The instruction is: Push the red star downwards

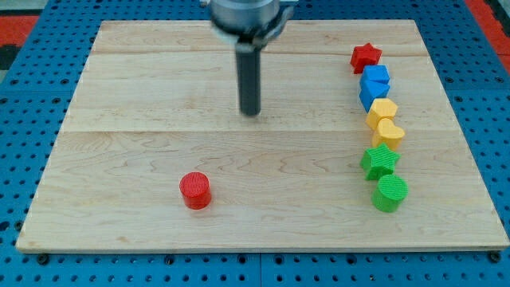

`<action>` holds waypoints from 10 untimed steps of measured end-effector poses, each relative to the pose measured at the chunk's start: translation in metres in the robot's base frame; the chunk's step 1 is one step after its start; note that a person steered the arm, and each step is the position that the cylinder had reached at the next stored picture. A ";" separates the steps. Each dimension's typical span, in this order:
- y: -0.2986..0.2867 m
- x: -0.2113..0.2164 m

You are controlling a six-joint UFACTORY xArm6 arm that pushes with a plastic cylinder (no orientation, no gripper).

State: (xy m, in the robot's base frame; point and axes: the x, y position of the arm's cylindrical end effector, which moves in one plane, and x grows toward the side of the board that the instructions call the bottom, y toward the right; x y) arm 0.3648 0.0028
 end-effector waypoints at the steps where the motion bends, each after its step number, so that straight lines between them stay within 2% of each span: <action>1: 0.030 -0.095; 2: 0.067 -0.173; 4: 0.145 -0.172; 5: 0.142 -0.158; 7: 0.037 -0.124; 8: 0.092 -0.136; 9: 0.179 -0.149; 10: 0.205 -0.096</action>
State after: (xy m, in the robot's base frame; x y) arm 0.2689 0.2076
